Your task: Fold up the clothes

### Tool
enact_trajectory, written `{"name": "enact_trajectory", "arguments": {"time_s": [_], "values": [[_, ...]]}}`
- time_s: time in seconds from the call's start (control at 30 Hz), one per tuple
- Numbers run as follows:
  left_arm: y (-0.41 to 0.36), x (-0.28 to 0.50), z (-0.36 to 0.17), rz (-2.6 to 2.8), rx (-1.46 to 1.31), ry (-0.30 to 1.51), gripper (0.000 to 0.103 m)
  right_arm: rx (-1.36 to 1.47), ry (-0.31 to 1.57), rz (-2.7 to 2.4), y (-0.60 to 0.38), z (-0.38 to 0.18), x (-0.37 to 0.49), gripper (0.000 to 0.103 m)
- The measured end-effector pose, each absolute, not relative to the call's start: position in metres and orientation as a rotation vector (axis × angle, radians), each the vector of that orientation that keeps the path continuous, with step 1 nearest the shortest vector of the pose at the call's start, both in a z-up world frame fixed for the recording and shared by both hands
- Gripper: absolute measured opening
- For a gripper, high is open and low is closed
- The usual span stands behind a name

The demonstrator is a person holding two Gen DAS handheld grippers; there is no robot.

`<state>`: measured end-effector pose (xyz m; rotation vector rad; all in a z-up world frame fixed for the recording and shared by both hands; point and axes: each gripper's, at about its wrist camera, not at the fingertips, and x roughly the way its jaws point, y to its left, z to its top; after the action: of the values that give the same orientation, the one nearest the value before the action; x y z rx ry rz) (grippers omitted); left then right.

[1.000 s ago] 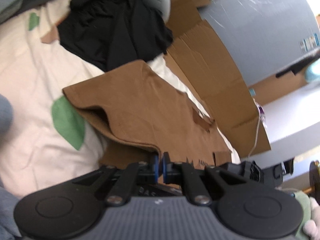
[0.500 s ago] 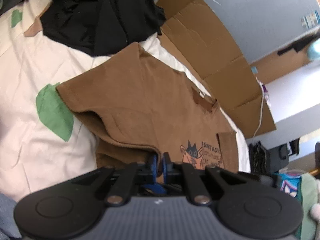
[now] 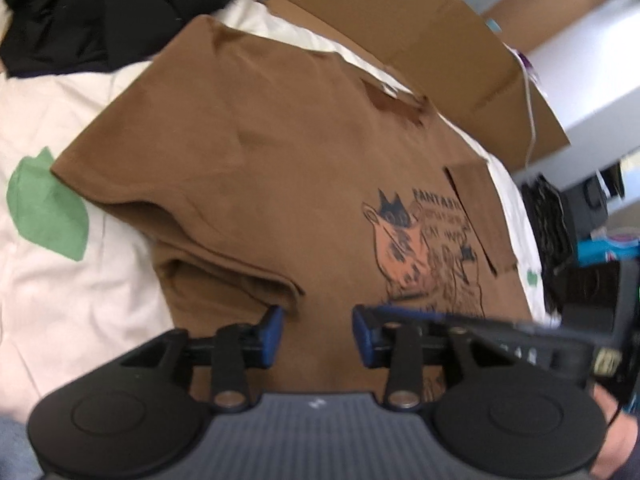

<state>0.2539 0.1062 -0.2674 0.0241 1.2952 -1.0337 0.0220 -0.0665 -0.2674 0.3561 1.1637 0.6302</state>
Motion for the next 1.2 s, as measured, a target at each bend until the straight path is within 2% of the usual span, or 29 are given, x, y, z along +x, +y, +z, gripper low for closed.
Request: {"name": "enact_trajectory", "arguments": {"time_s": [0.43, 0.5, 0.57, 1.13, 1.2], "values": [[0.154, 0.313, -0.240, -0.756, -0.025, 1.171, 0.040, 0.295, 1.133, 0.660, -0.058, -0.252, 0.017, 0.047], [0.159, 0.323, -0.238, -0.710, -0.031, 1.147, 0.037, 0.284, 1.127, 0.656, -0.057, -0.250, 0.016, 0.047], [0.163, 0.333, -0.237, -0.669, -0.035, 1.129, 0.029, 0.286, 1.119, 0.654, -0.056, -0.247, 0.016, 0.047], [0.152, 0.357, -0.273, -0.617, 0.010, 1.088, 0.028, 0.289, 1.099, 0.674, -0.042, -0.242, 0.014, 0.047], [0.152, 0.356, -0.273, -0.627, 0.015, 1.088, 0.023, 0.287, 1.098, 0.677, -0.040, -0.241, 0.014, 0.047]]}}
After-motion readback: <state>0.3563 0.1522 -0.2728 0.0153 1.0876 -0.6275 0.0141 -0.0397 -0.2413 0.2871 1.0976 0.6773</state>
